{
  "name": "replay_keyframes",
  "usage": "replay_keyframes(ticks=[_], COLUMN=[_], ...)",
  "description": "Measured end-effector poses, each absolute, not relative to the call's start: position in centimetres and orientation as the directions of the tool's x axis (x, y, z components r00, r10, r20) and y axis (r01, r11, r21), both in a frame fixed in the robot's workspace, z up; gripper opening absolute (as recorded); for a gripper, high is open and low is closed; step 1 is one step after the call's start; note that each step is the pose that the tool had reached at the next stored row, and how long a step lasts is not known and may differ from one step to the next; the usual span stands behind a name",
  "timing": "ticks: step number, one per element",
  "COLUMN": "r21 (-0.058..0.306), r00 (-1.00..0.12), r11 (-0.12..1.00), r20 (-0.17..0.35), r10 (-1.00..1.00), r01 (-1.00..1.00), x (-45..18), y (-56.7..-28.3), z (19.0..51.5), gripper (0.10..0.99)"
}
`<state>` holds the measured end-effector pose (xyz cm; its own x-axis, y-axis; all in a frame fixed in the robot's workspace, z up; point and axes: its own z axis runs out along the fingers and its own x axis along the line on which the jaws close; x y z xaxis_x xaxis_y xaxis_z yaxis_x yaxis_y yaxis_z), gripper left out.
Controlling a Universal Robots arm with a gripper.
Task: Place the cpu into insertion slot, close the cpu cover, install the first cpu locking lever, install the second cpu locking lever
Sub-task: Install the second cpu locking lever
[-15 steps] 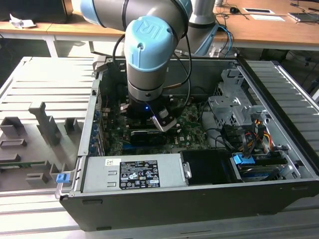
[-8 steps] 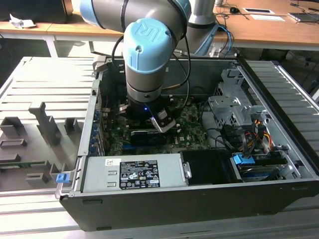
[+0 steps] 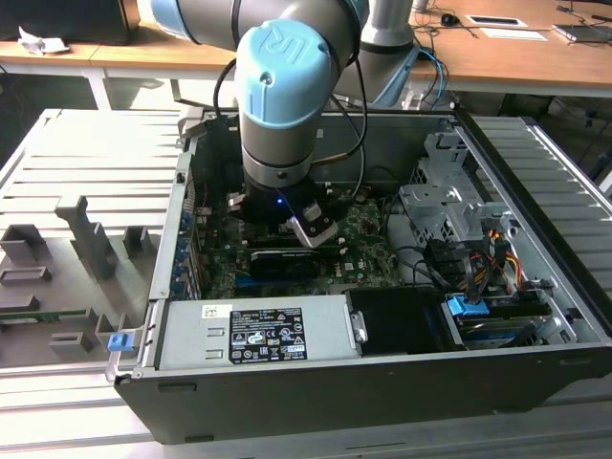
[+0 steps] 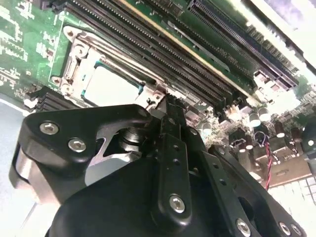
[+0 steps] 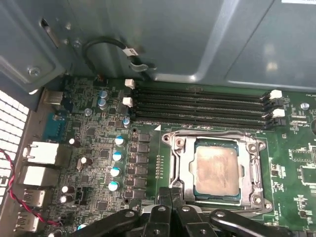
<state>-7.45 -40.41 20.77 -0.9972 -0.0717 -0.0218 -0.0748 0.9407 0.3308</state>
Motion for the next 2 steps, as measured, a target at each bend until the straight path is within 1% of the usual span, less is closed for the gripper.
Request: replay_keyframes(ticks=[2], r21=[0.331], r00=[-0.997], r11=[0.941], r20=[-0.022], r10=[-0.072], r01=[-0.075], x=[-7.45], y=[-40.38], z=[21.34], gripper=[0.106])
